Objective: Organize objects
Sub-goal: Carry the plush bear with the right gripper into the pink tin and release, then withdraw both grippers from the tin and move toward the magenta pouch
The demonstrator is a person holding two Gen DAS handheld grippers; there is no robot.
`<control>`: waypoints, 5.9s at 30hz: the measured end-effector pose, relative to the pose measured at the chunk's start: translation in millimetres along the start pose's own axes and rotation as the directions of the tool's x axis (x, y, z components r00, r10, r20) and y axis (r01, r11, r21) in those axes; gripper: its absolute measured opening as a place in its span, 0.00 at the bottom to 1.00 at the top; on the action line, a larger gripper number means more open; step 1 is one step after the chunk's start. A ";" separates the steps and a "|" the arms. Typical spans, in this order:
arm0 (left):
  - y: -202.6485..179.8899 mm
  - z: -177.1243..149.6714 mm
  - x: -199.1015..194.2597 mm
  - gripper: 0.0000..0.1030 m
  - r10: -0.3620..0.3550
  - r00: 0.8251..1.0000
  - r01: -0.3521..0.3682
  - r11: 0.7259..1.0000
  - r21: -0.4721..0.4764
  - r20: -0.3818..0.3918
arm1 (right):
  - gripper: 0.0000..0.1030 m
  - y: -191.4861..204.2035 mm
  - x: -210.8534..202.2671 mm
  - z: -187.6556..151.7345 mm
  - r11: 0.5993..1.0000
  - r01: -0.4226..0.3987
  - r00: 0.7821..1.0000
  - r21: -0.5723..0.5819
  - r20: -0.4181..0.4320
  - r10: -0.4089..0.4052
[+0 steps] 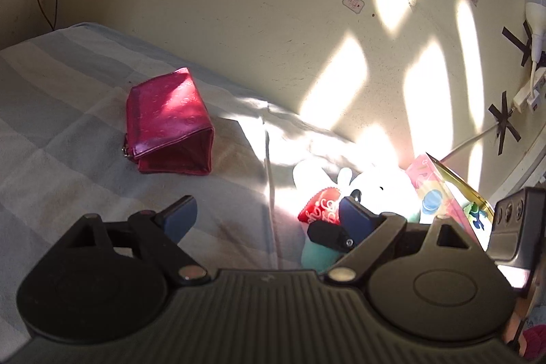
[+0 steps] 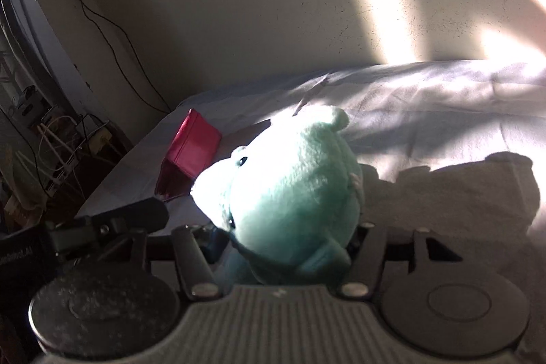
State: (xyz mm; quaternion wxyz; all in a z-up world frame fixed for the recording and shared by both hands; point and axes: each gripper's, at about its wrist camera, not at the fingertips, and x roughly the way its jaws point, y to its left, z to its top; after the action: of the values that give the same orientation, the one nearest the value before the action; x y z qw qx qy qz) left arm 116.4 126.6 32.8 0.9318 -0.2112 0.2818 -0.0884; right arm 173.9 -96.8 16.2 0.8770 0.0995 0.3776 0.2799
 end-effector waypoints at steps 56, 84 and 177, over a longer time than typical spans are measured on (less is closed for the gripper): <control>-143.9 -87.0 6.4 0.79 -0.357 0.835 0.477 0.849 0.227 -0.419 | 0.62 -37.6 -185.3 -120.7 0.987 0.145 0.969 -0.071 0.211 -0.128; -405.7 -103.5 116.3 0.87 -0.343 0.847 0.529 0.624 0.575 -0.406 | 0.79 -213.0 -276.5 -83.3 0.767 0.573 0.603 0.288 0.485 -0.633; 7.8 -12.2 -12.7 0.95 0.377 0.919 -0.381 0.924 0.019 0.113 | 0.84 44.8 -48.1 -52.8 0.896 0.260 0.965 -0.361 0.086 -0.246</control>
State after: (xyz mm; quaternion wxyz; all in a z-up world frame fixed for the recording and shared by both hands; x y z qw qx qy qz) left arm 99.4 133.0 26.4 0.9491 -0.1381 0.2650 0.0993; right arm 90.5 -89.1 26.0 0.9159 -0.1118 0.3114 0.2275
